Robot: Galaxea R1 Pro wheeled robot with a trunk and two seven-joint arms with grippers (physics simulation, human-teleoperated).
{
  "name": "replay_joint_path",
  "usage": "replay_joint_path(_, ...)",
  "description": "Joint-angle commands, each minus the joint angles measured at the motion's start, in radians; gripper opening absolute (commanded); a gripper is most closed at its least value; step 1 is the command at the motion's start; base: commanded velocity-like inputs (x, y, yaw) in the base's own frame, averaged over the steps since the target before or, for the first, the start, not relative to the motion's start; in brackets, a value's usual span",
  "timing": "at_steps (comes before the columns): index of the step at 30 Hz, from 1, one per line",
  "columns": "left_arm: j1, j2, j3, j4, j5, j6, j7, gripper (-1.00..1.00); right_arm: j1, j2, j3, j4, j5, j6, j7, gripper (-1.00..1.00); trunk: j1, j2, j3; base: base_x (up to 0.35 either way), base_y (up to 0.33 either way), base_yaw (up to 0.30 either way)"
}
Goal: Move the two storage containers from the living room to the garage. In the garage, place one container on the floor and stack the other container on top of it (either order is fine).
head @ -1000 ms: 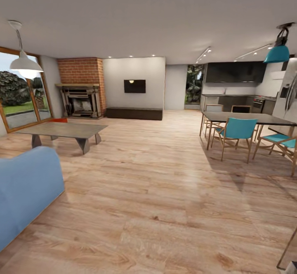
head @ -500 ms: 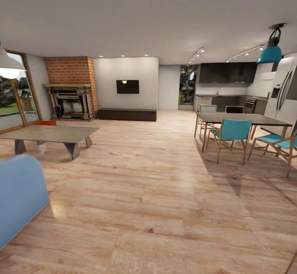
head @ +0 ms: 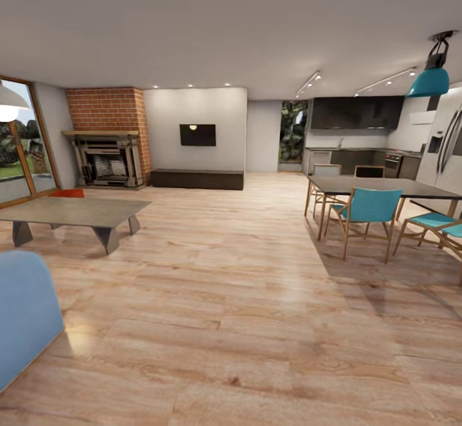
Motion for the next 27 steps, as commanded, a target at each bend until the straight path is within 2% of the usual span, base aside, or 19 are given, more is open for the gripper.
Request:
replay_joint_path(1, 0.000, 0.000, -0.008, 0.000, 0.009, 0.001, 0.000, 1.00, -0.001, 0.000, 0.008, 0.003, -0.010, -0.006, 0.001, 1.00, 0.001, 0.000, -0.001, 0.327, 0.000, 0.000)
replay_joint_path(13, 0.000, 0.000, -0.008, 0.000, 0.010, -0.002, 0.001, 1.00, -0.001, 0.008, -0.001, 0.003, -0.018, -0.007, 0.001, 1.00, 0.001, 0.000, -0.001, 0.327, 0.000, 0.000)
replay_joint_path(27, 0.000, 0.001, -0.008, 0.000, 0.009, -0.003, 0.000, 1.00, -0.001, 0.003, 0.009, 0.003, -0.013, -0.006, 0.000, 1.00, 0.001, 0.000, -0.001, 0.327, 0.000, 0.000)
